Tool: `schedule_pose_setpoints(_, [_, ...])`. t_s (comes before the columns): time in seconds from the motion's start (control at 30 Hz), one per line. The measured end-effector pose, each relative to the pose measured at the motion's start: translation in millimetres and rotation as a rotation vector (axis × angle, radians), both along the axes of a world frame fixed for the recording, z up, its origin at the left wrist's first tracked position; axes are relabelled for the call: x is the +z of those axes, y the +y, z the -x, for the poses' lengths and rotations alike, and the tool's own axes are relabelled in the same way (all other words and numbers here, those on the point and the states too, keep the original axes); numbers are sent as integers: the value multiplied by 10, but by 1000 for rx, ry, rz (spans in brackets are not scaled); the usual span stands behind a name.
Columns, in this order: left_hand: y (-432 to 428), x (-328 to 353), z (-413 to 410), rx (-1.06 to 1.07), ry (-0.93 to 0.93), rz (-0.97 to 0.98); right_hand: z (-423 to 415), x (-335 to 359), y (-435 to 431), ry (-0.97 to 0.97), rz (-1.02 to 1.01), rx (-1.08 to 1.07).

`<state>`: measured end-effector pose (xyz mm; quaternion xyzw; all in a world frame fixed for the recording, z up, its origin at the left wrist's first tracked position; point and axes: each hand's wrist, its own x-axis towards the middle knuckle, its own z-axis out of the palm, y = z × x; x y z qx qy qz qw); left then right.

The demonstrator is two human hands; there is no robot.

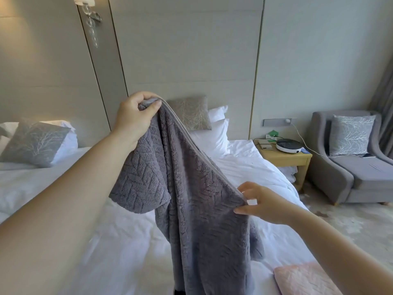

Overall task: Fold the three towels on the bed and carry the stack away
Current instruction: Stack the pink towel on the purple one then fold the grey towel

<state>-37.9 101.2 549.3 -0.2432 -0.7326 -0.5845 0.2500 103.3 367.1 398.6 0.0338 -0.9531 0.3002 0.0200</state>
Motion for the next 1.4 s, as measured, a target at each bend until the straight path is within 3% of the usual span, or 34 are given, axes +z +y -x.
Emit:
schedule_pose_setpoints(0.13, [58,-3,-50,-45,0,22,39,14,-143,109,-81,73])
schedule_pose_setpoints(0.27, [189,-41,-116,-166,8,117,132,22,-475,243,7,94])
schedule_pose_setpoints(0.43, [207,-30,-145,-212,53,166,247,43,-680,382,-62,-40])
schedule_pose_setpoints(0.57, [180,-15,-161,-235,62,137,337,13,-655,343,-271,-170])
schedule_pose_setpoints(0.73, [177,23,-195,-231,59,97,362,-69,-593,294,-372,-280])
schedule_pose_setpoints(0.93, [294,222,-288,-236,83,-36,231,-113,-382,246,-17,-229])
schedule_pose_setpoints(1.07, [327,253,-276,-200,72,-74,115,7,-287,113,636,-77])
schedule_pose_setpoints(1.1, [328,242,-260,-183,56,-96,81,45,-268,66,703,-24])
schedule_pose_setpoints(1.27, [359,163,-218,-168,-27,-186,5,61,-274,9,287,99])
schedule_pose_setpoints(1.4, [466,124,-267,-253,-14,-157,102,-57,-394,279,136,-35])
